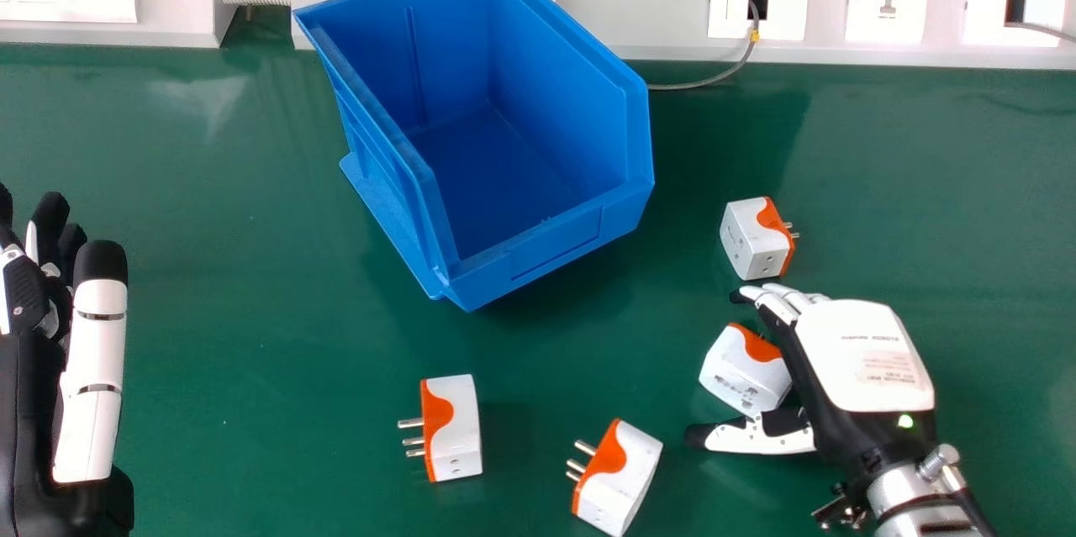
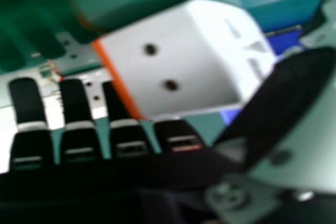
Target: Pick all objects and put in blue box
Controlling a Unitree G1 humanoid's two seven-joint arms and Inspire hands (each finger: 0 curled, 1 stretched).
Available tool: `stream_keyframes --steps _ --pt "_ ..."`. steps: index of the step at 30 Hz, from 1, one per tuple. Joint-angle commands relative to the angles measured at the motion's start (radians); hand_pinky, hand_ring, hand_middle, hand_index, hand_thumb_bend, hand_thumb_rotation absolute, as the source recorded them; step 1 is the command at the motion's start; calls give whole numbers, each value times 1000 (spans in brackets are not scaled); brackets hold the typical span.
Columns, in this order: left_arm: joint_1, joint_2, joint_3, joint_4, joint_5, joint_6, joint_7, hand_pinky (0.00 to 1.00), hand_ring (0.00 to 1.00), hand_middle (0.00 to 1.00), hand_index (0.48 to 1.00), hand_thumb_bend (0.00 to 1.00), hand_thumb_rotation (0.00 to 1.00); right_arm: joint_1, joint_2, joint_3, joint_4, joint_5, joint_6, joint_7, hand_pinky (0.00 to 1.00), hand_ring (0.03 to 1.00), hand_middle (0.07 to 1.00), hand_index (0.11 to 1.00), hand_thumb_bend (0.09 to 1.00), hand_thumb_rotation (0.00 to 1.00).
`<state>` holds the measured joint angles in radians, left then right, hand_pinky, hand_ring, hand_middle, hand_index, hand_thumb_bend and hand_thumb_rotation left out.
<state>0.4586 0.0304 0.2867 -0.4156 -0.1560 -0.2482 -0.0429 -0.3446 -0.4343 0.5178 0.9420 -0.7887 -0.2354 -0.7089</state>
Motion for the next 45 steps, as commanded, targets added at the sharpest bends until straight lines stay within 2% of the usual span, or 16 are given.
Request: stream_keyframes --steps 1,4,7,11,13,14,17,21,23,24,27,31,33,40,42,45 --pt "-5 8 1 -20 4 -11 -3 1000 1000 1000 1000 521 803 29 -102 -27 39 -2 68 46 626 758 810 794 771 476" --pt "-6 5 -3 -18 6 -17 -5 1000 1000 1000 1000 520 803 23 -125 -37 21 1 63 53 626 758 809 795 769 470" --pt "-4 2 -8 -23 13 -13 0 1000 1000 1000 1000 509 806 22 -149 -46 4 3 52 55 622 753 803 783 775 468" --pt "-3 -3 -10 -23 3 -13 -1 1000 1000 1000 1000 505 803 23 -172 -48 -12 2 56 82 620 744 794 773 786 455" --pt "-1 -5 -10 -25 14 -11 4 1000 1000 1000 1000 506 800 26 -171 -47 -11 0 57 85 619 742 792 771 788 446" --pt "-1 -5 -10 -24 15 -13 4 1000 1000 1000 1000 506 800 28 -171 -48 -12 2 54 94 619 742 792 771 788 446" --pt "-2 -4 -9 -21 11 -17 1 1000 1000 1000 1000 515 800 31 -169 -45 -7 2 48 98 619 739 785 761 810 377" --pt "-4 -2 -8 -28 23 -12 7 1000 1000 1000 1000 515 804 35 -158 -40 0 5 43 103 613 731 775 751 836 315" --pt "-5 -1 -7 -31 21 -8 6 1000 1000 1000 1000 514 808 38 -154 -43 -4 18 30 107 606 720 759 735 856 246" --pt "-7 1 -7 -30 21 -10 4 1000 1000 1000 1000 514 808 38 -152 -43 -4 21 23 103 606 720 759 735 856 246" --pt "-8 3 -5 -28 20 -15 -1 1000 1000 1000 1000 505 818 39 -151 -41 -8 29 9 106 552 644 681 655 876 104" --pt "-6 3 -5 -32 18 -13 -3 1000 1000 1000 1000 502 821 43 -155 -32 -17 22 -7 110 533 620 658 632 883 67" --pt "-6 0 -6 -35 21 -10 0 1000 1000 1000 1000 500 821 45 -160 -19 -23 10 -14 123 530 617 654 626 888 53" --pt "-5 -5 -18 -41 28 -12 4 1000 1000 1000 1000 491 817 65 -176 20 -80 -23 -10 171 530 619 653 625 873 40" --pt "-6 -5 -20 -38 19 -15 0 1000 1000 1000 1000 480 820 63 -178 38 -96 -42 -4 170 533 621 655 628 864 41" --pt "-5 -3 -21 -37 12 -19 -4 1000 1000 1000 1000 476 821 56 -177 60 -105 -62 0 171 533 621 655 629 862 42"
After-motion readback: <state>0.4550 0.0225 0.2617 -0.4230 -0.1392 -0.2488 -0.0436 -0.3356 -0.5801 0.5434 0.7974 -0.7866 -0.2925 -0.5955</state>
